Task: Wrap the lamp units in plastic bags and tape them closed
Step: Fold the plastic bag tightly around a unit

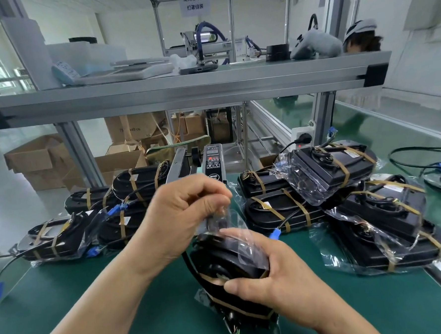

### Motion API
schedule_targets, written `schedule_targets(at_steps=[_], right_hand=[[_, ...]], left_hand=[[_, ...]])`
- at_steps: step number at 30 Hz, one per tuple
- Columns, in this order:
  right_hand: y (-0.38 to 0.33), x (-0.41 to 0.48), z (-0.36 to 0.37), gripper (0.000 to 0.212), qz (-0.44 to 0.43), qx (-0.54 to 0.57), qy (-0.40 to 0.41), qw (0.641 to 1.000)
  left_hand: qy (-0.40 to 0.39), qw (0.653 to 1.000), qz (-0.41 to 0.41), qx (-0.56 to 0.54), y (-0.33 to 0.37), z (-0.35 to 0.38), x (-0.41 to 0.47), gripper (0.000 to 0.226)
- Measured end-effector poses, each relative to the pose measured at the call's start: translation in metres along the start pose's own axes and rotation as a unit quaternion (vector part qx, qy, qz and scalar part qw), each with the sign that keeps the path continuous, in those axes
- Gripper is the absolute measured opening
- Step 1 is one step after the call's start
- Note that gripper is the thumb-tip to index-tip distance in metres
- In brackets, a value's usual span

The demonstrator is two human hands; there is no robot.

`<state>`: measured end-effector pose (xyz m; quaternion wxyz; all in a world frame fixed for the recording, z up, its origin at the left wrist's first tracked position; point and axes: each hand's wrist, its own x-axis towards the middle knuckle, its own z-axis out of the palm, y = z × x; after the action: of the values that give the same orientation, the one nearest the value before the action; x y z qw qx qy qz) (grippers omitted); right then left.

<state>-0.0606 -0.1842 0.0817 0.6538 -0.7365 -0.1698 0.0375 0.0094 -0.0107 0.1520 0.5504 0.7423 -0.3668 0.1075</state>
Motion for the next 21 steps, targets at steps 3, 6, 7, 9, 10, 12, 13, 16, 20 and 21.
schedule_targets(at_steps=[3,6,7,9,10,12,13,16,20,21], right_hand=[[0.001,-0.005,-0.002,0.058,0.019,-0.015,0.029,0.999],[0.004,-0.008,-0.01,0.07,0.03,-0.036,0.13,0.99],[0.005,-0.009,-0.011,0.07,0.03,-0.036,0.169,0.984],[0.008,-0.008,-0.012,0.065,0.033,-0.032,0.233,0.971],[0.009,-0.008,-0.01,0.061,0.033,-0.026,0.252,0.967],[0.009,-0.006,-0.006,0.059,0.027,-0.016,0.268,0.963],[0.009,-0.005,-0.003,0.059,0.021,-0.011,0.272,0.962],[0.006,-0.001,0.002,0.056,0.003,0.01,0.293,0.956],[0.007,0.004,0.004,0.041,0.001,-0.001,0.307,0.952],[0.007,0.005,0.004,0.037,-0.001,-0.021,0.307,0.951]], left_hand=[[0.11,0.994,-0.006,-0.013,0.002,-0.014,0.005,0.012],[0.216,0.967,-0.124,-0.043,-0.018,-0.024,0.003,0.007],[0.24,0.951,-0.187,-0.06,-0.03,-0.024,0.001,0.009],[0.261,0.906,-0.315,-0.103,-0.057,-0.017,-0.004,0.015],[0.264,0.88,-0.37,-0.139,-0.069,-0.012,-0.006,0.017],[0.27,0.821,-0.455,-0.216,-0.087,-0.002,-0.008,0.017],[0.271,0.795,-0.483,-0.246,-0.093,0.001,-0.007,0.017],[0.272,0.756,-0.524,-0.284,-0.104,0.009,-0.002,0.017],[0.286,0.743,-0.536,-0.283,-0.109,0.014,0.01,0.023],[0.29,0.739,-0.539,-0.282,-0.11,0.015,0.013,0.024]])
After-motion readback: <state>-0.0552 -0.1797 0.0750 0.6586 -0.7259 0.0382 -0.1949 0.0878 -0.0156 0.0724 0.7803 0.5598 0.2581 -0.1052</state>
